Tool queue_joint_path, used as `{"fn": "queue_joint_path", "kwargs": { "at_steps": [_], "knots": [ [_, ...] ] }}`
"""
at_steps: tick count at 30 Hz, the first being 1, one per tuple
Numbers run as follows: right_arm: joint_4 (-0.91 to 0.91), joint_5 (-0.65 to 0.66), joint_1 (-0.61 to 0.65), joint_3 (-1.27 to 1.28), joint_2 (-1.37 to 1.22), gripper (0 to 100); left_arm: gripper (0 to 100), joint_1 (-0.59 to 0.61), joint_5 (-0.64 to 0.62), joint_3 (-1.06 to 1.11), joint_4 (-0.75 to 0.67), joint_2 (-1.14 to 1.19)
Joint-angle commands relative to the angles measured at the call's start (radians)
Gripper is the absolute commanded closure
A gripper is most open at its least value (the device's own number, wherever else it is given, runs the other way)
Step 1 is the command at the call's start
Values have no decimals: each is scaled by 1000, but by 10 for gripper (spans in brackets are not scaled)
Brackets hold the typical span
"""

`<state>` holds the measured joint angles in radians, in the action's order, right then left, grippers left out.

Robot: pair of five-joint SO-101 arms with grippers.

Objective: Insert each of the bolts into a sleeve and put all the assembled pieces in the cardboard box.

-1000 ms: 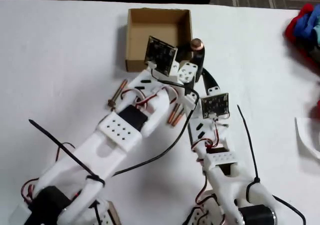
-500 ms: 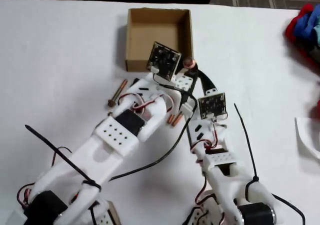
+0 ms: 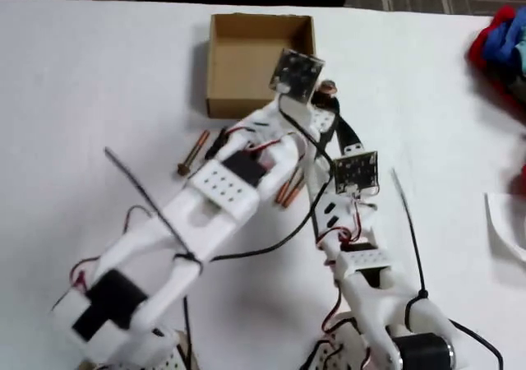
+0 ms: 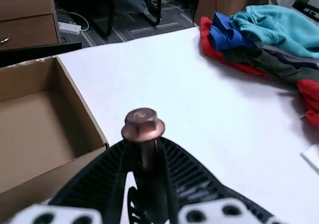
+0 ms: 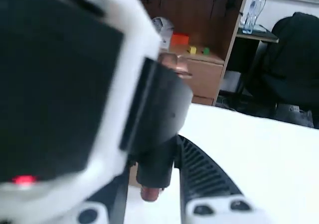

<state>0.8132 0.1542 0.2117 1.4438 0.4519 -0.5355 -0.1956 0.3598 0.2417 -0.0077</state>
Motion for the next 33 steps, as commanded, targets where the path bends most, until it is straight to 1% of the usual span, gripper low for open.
{"fn": "queue_joint_path", "kwargs": {
  "at_steps": [1, 4, 9, 11, 24, 33],
  "knots": [
    [36, 6, 8, -48, 16, 978, 972, -5, 12, -91, 57, 32],
    [36, 6, 8, -48, 16, 978, 950, 2, 18, -120, 104, 31],
    [36, 6, 8, -51, 16, 978, 750, -6, 14, -131, 181, -12],
    [36, 6, 8, -51, 16, 978, 719, -6, 14, -131, 192, -37],
    [30, 6, 8, -51, 16, 978, 726, 9, 18, -131, 298, -259],
    [30, 8, 10, -51, 16, 978, 726, 6, 14, -64, 301, -270]
  ]
}}
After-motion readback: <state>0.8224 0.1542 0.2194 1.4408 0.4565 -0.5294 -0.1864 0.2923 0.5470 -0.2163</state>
